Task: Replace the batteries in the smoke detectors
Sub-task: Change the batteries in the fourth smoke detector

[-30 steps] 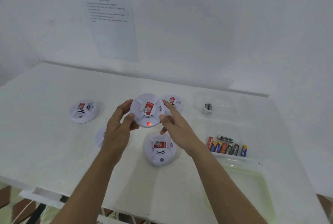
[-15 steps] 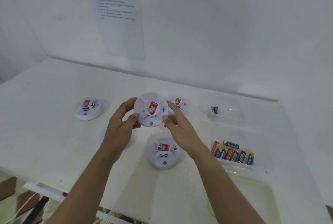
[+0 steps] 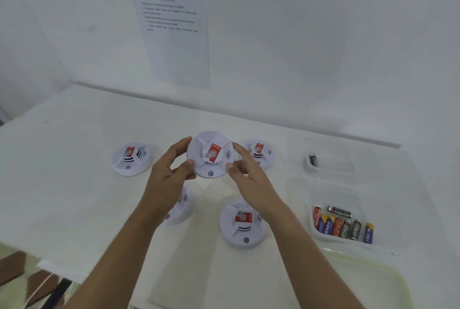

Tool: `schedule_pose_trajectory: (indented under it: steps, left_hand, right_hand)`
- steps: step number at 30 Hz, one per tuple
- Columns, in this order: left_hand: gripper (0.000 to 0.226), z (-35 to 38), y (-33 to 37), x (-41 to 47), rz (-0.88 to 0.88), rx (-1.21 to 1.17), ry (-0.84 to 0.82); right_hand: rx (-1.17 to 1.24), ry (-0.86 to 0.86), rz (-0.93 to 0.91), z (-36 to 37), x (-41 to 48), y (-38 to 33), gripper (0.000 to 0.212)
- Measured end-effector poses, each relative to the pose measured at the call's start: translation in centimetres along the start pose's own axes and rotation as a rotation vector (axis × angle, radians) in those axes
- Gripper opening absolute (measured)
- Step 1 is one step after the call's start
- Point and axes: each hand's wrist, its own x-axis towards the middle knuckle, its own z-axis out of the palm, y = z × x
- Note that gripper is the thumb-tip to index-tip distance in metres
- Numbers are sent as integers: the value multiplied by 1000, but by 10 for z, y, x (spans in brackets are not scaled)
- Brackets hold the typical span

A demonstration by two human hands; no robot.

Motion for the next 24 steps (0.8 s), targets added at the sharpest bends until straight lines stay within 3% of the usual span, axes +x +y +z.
schedule_pose_trajectory:
  steps: [24]
  left_hand:
    - [40,-23,-17,41,-62,-10,-37]
  right_hand:
    - [-6,30,53,20,34,-7,47]
